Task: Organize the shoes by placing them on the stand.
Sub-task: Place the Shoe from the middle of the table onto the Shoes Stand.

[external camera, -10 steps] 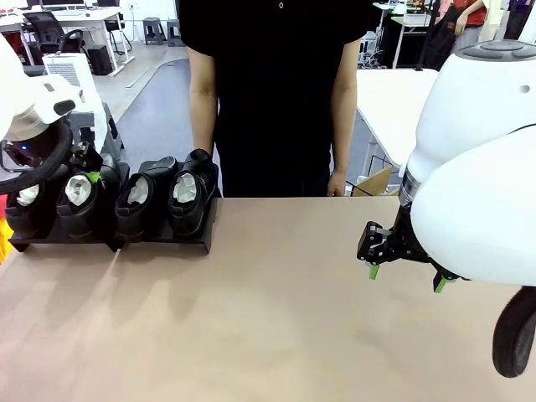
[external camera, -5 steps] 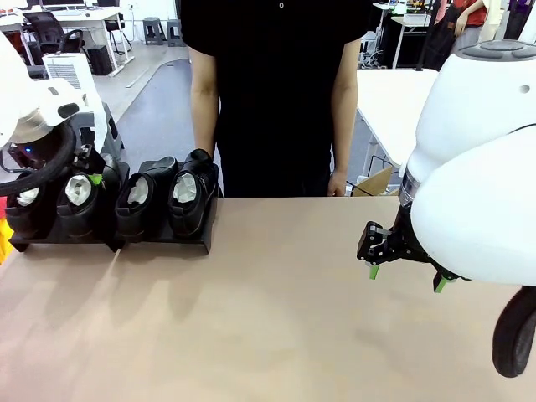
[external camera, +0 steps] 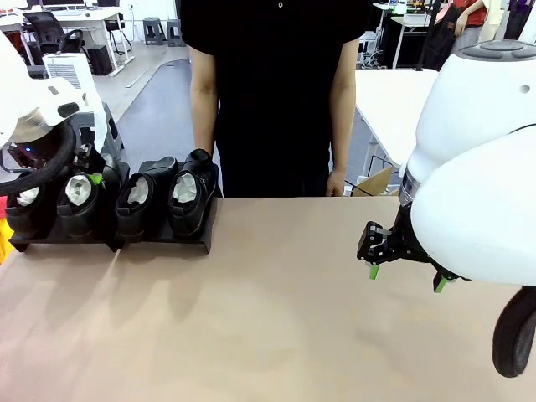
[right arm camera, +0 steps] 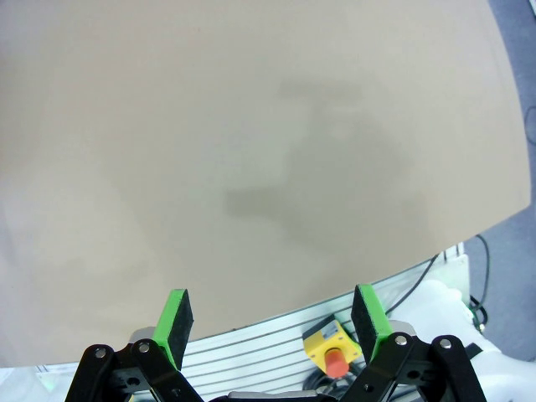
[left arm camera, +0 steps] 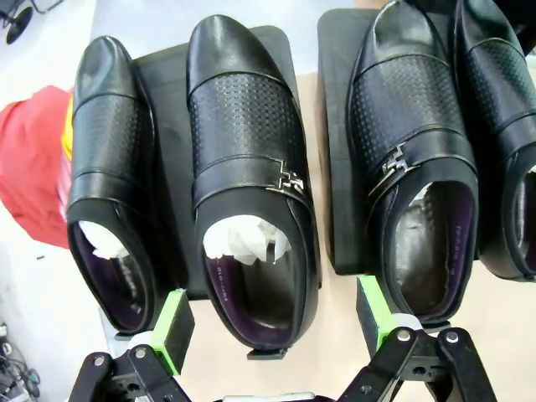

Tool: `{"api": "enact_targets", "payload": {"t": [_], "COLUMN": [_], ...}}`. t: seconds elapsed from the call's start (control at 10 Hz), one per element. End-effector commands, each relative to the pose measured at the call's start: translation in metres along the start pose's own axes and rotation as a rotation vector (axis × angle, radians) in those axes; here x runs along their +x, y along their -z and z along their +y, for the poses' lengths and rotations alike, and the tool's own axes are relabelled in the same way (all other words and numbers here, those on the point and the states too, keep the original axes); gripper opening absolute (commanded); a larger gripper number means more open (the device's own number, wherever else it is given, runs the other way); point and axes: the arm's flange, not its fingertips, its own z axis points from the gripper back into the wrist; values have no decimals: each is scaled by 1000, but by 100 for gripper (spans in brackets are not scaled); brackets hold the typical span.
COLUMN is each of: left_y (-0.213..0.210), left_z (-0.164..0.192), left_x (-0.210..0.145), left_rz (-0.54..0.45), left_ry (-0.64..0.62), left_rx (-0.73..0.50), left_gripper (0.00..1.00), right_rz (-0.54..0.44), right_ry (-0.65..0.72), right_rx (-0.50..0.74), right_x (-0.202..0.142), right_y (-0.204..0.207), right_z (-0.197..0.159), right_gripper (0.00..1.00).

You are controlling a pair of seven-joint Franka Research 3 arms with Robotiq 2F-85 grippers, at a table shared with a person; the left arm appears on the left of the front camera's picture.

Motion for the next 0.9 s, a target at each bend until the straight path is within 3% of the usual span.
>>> {"api": "enact_targets", "payload": {"t": [0.0,0.8], "left_y": [-1,-1], "left_z": [1,1], "left_x": [2,2], "left_rz": [-5,-5], "left_ry": [-1,-1], "left_rx": [0,0], "left_gripper": [100,100], "right_rz": [1,1], "right_ry": [-22,-22], "right_rx": [-3,-3], "right_x": [5,5], "right_y": [-4,-4], "right_z": [0,0], "right_gripper": [100,100]}}
